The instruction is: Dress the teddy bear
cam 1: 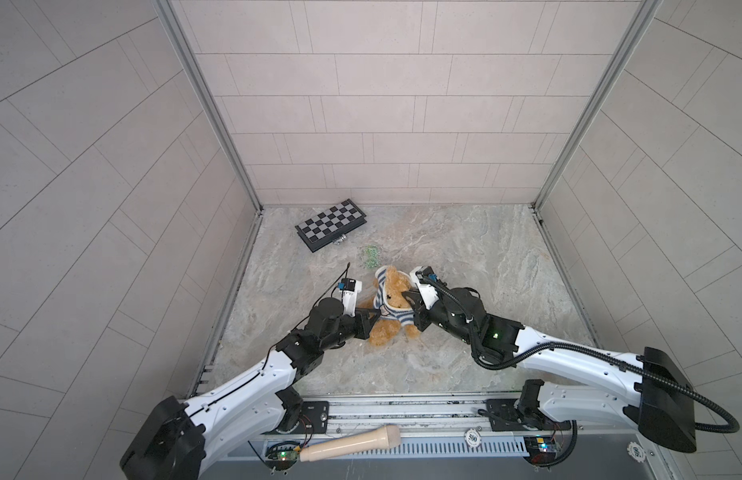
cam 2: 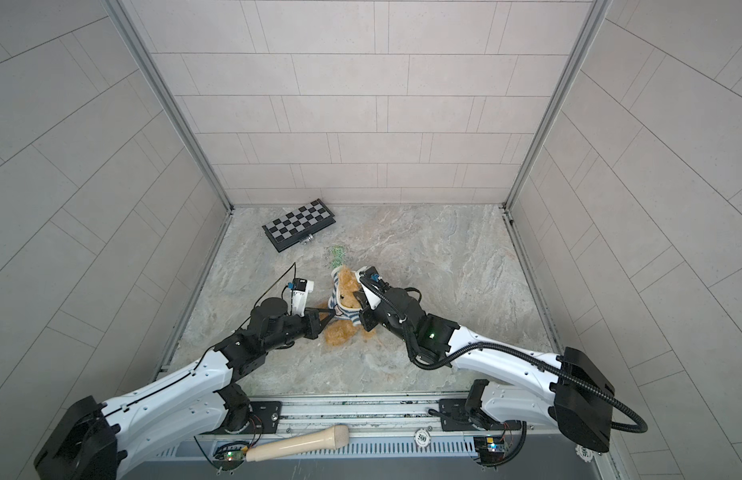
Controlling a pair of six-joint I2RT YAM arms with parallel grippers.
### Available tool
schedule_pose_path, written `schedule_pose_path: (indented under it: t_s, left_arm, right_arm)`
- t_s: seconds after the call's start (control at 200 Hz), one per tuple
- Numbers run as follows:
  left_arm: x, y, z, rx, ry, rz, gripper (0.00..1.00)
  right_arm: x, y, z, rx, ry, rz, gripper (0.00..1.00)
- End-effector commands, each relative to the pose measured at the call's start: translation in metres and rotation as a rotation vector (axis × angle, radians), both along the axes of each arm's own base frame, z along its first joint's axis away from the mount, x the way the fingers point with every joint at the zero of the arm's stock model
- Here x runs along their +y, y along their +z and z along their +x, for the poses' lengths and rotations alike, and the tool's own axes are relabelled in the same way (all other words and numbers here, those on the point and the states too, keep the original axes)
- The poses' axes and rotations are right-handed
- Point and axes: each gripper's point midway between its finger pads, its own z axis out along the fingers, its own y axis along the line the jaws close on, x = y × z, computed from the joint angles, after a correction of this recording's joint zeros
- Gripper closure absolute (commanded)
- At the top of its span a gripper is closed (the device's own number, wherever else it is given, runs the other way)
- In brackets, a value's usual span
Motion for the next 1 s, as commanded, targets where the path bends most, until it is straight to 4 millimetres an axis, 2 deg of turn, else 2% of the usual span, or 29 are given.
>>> schedule_pose_path:
  t_s: [0.0,0.135,0.245,0.415,0.536,0.641,0.776,0.886,0.996]
  left_arm:
    - [0.016,-0.038,-0.01,0.082,0.001,0.111,1.0]
    - [0.021,-0.045,-0.01,0.084,0.022,0.122,1.0]
    - [0.029,-0.051,-0.002,0.081,0.076,0.171,1.0]
    - [0.018,-0.045,0.007,0.058,0.061,0.133,1.0]
    - [0.035,-0.068,0.012,0.091,0.109,0.254,1.0]
    - [0.045,-0.078,0.017,0.122,0.144,0.24,1.0]
    - [0.037,-0.068,0.023,0.103,0.133,0.195,1.0]
    - [0.019,-0.053,0.026,0.077,0.094,0.176,1.0]
    - [0.019,-0.05,0.026,0.071,0.097,0.21,1.0]
  right_arm:
    - [-0.011,0.044,0.009,-0.071,-0.083,0.128,1.0]
    - [-0.016,0.05,0.009,-0.085,-0.099,0.142,1.0]
    - [-0.015,0.053,0.007,-0.076,-0.094,0.181,1.0]
    - [-0.013,0.059,0.003,-0.048,-0.081,0.245,1.0]
    - [-0.019,0.073,0.0,-0.047,-0.088,0.315,1.0]
    - [-0.028,0.086,-0.003,-0.06,-0.107,0.366,1.0]
    - [-0.032,0.09,-0.003,-0.06,-0.118,0.388,1.0]
    - [-0.03,0.087,-0.002,-0.048,-0.123,0.409,1.0]
    - [-0.033,0.091,-0.001,-0.055,-0.133,0.418,1.0]
